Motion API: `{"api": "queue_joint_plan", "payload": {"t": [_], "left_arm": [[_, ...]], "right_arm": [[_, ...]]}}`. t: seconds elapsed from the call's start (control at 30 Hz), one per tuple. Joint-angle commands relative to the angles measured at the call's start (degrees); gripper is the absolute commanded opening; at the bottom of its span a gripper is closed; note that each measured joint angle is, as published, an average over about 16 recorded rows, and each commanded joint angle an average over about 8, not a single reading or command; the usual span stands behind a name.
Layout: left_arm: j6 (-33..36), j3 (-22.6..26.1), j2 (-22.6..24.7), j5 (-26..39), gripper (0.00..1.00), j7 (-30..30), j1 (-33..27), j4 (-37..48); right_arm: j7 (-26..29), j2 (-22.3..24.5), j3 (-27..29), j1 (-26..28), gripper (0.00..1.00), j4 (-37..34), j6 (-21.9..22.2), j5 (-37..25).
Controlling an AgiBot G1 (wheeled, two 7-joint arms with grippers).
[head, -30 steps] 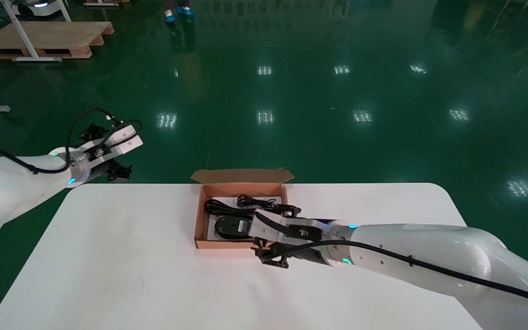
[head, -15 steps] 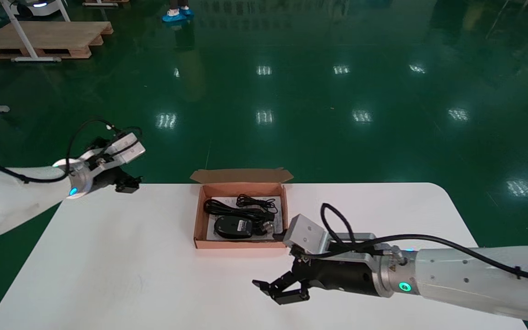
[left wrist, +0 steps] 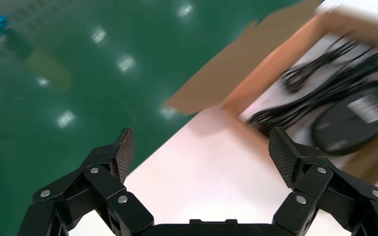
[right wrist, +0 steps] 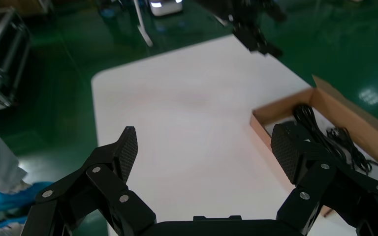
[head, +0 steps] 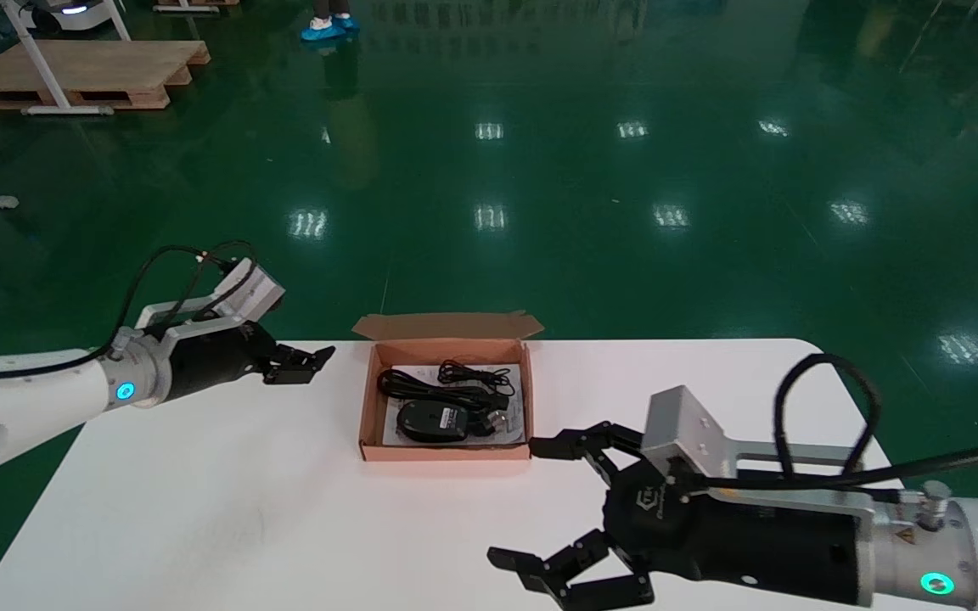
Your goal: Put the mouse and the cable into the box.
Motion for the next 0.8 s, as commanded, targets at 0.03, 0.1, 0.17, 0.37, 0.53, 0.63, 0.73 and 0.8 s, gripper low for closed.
{"api": "queue_joint_plan", "payload": {"t": [0.03,0.1,0.17,0.37,0.53,0.63,0.73,0.8], "left_arm": [[2.4,-1.1,-1.4,-1.9,1.00,-0.6,1.3,-2.5],[4.7,-2.1,-2.7,-3.8,1.00,-1.2,2.6,-5.0],[7.0,-3.2,-4.0,-5.7,1.00,-1.8,3.9,-7.6],[14.1,-6.4,-8.1,-11.5,1.00,-3.6,7.9,-15.2],[20.0,-9.0,-11.5,-16.3,1.00,-5.1,11.2,-21.5],[23.5,-10.6,-13.5,-19.1,1.00,-6.0,13.2,-25.3],[27.1,-12.2,-15.6,-22.0,1.00,-6.9,15.2,-29.1],[29.4,-13.2,-16.9,-23.9,1.00,-7.5,16.5,-31.6]], "right_arm": [[-0.4,1.5,1.9,-1.0,1.00,0.7,-2.0,2.6],[-0.8,2.9,3.7,-2.0,1.00,1.5,-4.1,5.2],[-1.1,4.3,5.5,-3.0,1.00,2.2,-6.1,7.8],[-2.2,8.6,11.0,-6.0,1.00,4.4,-12.2,15.5],[-2.7,10.5,13.4,-7.4,1.00,5.4,-14.9,19.0],[-2.8,10.7,13.6,-7.4,1.00,5.4,-15.0,19.2],[-2.8,10.7,13.6,-7.4,1.00,5.4,-15.0,19.2],[-2.8,10.7,13.5,-7.4,1.00,5.4,-15.0,19.2]]}}
